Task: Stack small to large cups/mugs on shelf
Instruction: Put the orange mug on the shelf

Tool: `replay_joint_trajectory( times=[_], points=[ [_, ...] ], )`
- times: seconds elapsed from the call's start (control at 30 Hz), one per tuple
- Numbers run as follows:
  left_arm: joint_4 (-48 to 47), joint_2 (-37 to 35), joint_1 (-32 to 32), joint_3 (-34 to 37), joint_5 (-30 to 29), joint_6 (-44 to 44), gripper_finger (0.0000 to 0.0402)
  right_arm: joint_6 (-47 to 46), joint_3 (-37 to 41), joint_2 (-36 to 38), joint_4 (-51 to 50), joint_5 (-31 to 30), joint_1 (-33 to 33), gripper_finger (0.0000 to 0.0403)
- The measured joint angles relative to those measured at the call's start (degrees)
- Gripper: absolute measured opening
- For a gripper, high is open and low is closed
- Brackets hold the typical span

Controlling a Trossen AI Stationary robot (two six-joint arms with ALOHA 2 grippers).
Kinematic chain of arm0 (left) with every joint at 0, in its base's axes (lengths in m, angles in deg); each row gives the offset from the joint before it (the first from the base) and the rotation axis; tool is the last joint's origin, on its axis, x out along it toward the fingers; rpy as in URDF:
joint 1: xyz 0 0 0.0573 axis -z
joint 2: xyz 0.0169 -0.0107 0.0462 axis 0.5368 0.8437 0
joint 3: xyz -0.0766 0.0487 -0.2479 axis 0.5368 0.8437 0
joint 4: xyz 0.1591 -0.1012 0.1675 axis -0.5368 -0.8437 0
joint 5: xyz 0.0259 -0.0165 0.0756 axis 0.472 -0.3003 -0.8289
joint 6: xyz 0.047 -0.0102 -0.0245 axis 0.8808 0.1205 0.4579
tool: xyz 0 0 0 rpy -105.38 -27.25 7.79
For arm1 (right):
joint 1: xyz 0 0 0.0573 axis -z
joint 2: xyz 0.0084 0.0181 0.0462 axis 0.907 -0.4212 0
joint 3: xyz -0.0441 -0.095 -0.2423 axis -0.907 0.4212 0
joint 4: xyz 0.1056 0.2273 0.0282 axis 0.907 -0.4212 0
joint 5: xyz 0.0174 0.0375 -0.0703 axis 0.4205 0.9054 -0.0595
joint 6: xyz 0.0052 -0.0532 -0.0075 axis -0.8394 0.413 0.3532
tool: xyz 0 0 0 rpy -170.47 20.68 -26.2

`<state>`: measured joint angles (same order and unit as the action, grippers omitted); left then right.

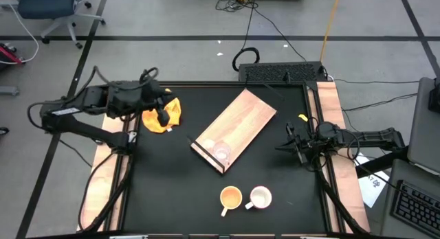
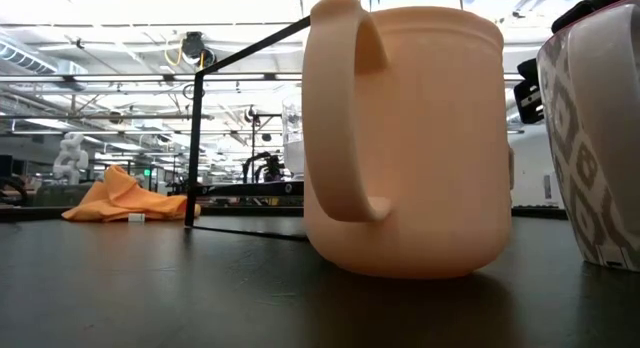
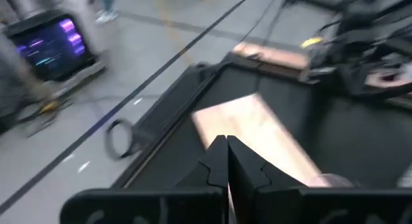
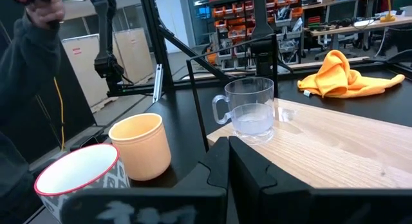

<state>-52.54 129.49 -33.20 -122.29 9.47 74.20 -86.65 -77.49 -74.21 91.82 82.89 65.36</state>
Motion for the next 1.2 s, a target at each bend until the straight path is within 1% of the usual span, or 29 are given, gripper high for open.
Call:
replay_joint_trajectory(
  times=[0.1,0.2,0.27,0.3,0.4,0.5,0.53,0.67,0.87,1.0,1.1,1.2],
  points=[
    [9.49,-5.39,0.38,8.72,6.59,2.68,0.0000,0.00,0.00,0.00,0.00,0.00,0.00,0.0000],
    [19.80,-9.64,1.07,16.43,16.18,5.03,0.0000,0.00,0.00,0.00,0.01,0.00,0.00,0.0000],
    [24.42,-11.79,1.62,20.61,21.27,6.47,0.0000,0.00,0.00,0.00,0.01,0.00,0.00,0.0000],
    [26.62,-12.71,1.85,22.56,22.85,6.76,0.0000,0.00,0.00,0.00,0.01,0.00,0.00,0.0000],
    [31.79,-14.77,2.20,26.89,25.13,6.64,0.0000,-0.01,0.00,0.01,0.01,0.00,0.00,0.0000],
    [34.40,-16.53,2.25,29.73,27.98,7.32,0.0000,0.00,0.00,0.00,0.01,0.00,0.00,0.0000],
    [34.71,-17.02,2.24,30.35,28.57,7.52,0.0000,0.00,0.00,0.02,0.01,0.00,0.00,0.0000],
    [34.13,-18.37,1.64,31.27,27.47,6.88,0.0000,0.00,0.00,0.02,0.01,0.00,0.00,0.0000],
    [31.62,-18.50,1.51,31.30,27.51,7.54,0.0000,0.00,0.00,0.00,0.01,0.00,0.00,0.0000],
    [29.38,-18.52,1.54,31.47,25.76,7.33,0.0000,0.00,0.00,0.02,0.01,0.00,0.02,0.0000],
    [30.17,-19.52,1.60,33.72,25.02,7.03,0.0000,-0.01,0.00,0.01,0.00,0.00,0.00,0.0000],
    [35.39,-21.45,1.62,37.70,25.02,7.15,0.0000,-0.22,0.00,0.02,-0.15,0.00,0.02,0.0000]
  ],
)
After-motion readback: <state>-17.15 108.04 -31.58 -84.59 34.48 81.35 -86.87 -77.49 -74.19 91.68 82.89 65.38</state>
